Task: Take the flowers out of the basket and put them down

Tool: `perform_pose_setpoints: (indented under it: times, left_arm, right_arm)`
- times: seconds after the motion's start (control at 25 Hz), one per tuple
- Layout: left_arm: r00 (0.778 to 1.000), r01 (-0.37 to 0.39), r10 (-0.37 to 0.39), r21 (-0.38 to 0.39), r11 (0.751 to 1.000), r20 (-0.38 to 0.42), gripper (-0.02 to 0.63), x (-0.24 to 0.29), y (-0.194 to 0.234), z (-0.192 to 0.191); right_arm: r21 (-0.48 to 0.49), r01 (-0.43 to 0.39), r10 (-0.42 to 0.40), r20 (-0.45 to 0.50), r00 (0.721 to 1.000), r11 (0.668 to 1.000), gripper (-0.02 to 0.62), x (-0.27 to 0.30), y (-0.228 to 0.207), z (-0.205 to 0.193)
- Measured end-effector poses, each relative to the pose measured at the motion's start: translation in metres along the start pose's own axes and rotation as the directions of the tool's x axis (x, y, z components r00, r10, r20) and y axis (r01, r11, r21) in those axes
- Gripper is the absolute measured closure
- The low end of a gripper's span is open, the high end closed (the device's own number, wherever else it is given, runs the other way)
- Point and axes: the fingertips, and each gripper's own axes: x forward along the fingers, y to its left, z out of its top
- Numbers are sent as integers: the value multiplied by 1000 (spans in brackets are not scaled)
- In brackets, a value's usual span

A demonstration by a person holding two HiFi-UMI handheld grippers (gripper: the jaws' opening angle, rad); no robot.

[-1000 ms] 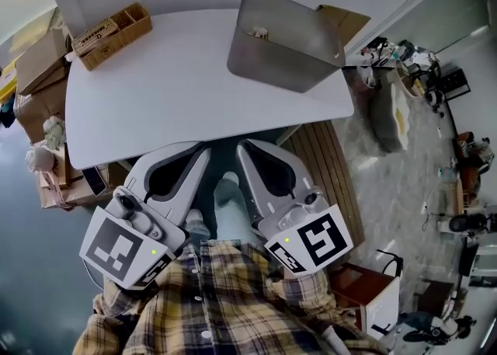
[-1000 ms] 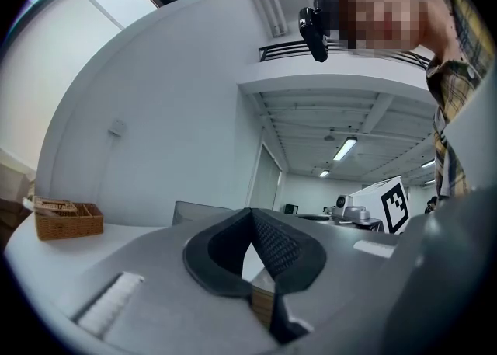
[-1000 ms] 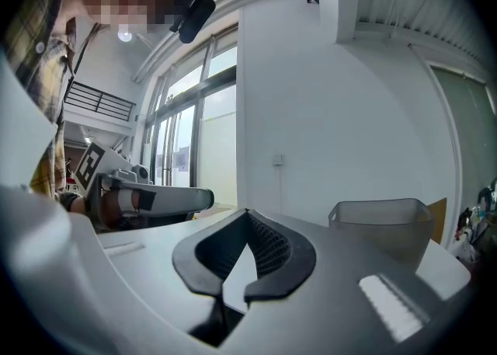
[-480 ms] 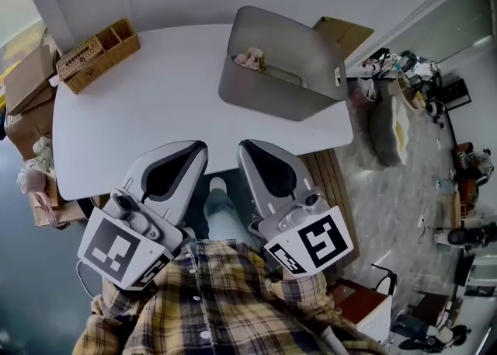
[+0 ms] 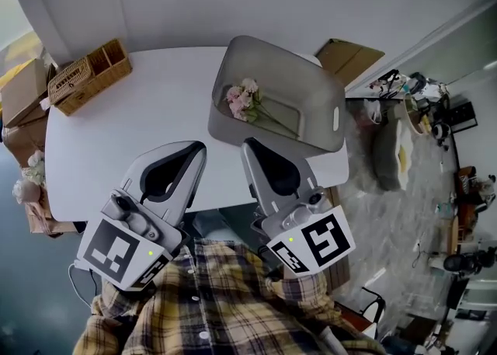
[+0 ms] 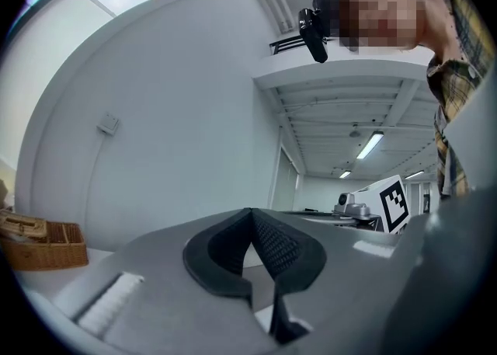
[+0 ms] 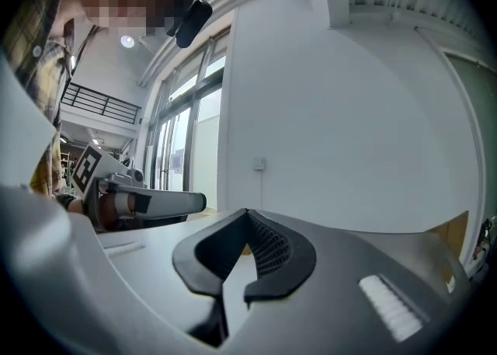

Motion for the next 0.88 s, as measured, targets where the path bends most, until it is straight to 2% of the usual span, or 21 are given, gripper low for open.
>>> perform_pose_setpoints:
  times: [0.44, 0.88]
  left_arm:
    - [997, -83, 83, 4, 997, 3, 594, 83, 11, 1]
    - [994, -110, 111, 19, 994, -20, 594, 115, 19, -1]
  right_arm:
    - [3, -31, 31, -19, 999, 1000, 589, 11, -103, 6]
    - [10, -16, 16, -12, 1000, 1000, 589, 20, -159, 15]
